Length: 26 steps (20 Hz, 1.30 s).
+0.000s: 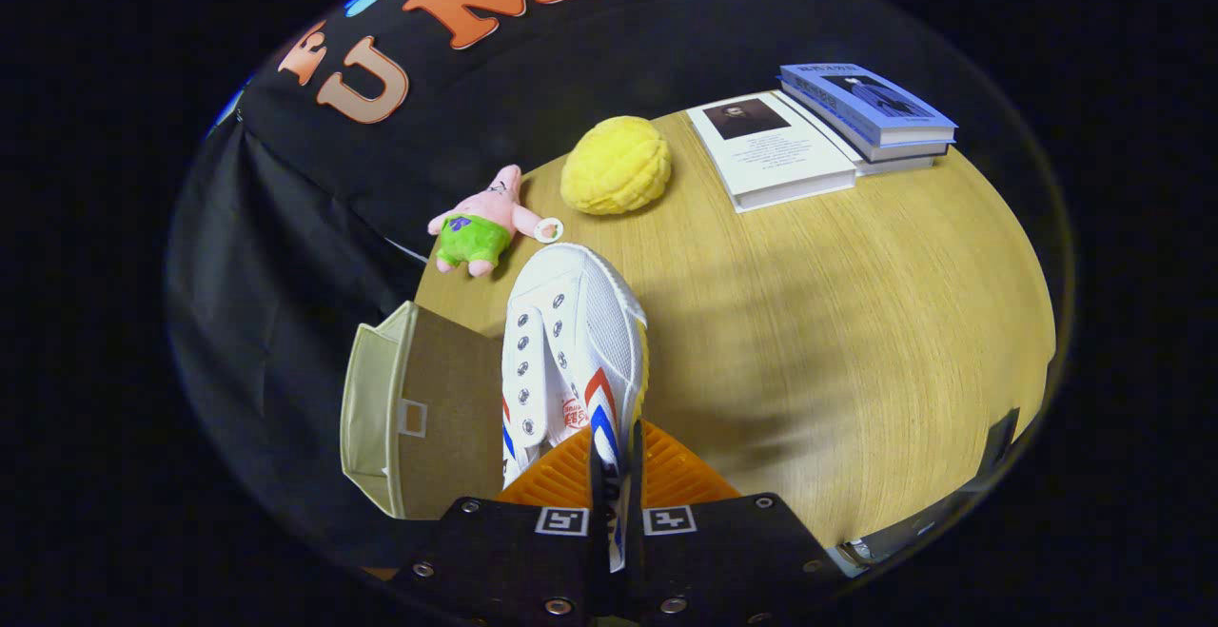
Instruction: Open the storage box then place both shoes into the box .Put the left shoe in first, then the right shoe, with the right side of both shoes facing outward in a uniform manner.
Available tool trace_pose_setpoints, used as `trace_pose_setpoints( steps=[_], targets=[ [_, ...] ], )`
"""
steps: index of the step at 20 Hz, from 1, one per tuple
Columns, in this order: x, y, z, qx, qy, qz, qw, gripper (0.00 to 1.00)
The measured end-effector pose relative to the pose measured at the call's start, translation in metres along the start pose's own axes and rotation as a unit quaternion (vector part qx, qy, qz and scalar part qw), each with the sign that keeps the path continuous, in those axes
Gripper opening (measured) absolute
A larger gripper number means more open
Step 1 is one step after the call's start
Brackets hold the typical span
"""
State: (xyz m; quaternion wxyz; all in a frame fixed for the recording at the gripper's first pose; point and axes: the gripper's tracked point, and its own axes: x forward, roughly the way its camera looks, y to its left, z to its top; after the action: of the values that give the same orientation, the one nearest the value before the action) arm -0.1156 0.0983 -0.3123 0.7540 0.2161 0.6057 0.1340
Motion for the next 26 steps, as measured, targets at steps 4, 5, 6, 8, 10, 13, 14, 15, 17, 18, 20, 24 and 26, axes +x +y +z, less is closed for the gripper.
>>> trace_pose_setpoints(
  steps=[4,5,6,8,10,13,14,15,17,18,20,24,26],
  targets=[
    [-0.001,0.059,-0.002,-0.025,0.020,0.047,0.998,0.06],
    [0.001,0.073,-0.004,-0.023,0.025,0.058,0.998,0.06],
    [0.000,0.089,-0.006,-0.021,0.031,0.069,0.997,0.06],
    [0.001,0.118,-0.008,-0.034,0.038,0.087,0.995,0.06],
    [0.006,0.140,-0.014,-0.051,0.048,0.093,0.993,0.06],
    [0.018,0.173,-0.026,-0.059,0.070,0.105,0.990,0.06],
    [0.022,0.182,-0.031,-0.060,0.081,0.106,0.989,0.06],
    [0.026,0.189,-0.036,-0.061,0.089,0.104,0.989,0.06],
    [0.032,0.198,-0.044,-0.069,0.098,0.092,0.988,0.06],
    [0.031,0.198,-0.047,-0.067,0.105,0.084,0.989,0.06],
    [0.031,0.198,-0.052,-0.060,0.116,0.065,0.989,0.06],
    [0.029,0.195,-0.054,-0.058,0.128,0.022,0.990,0.06],
    [0.027,0.192,-0.057,-0.045,0.136,-0.007,0.990,0.06]
  ],
)
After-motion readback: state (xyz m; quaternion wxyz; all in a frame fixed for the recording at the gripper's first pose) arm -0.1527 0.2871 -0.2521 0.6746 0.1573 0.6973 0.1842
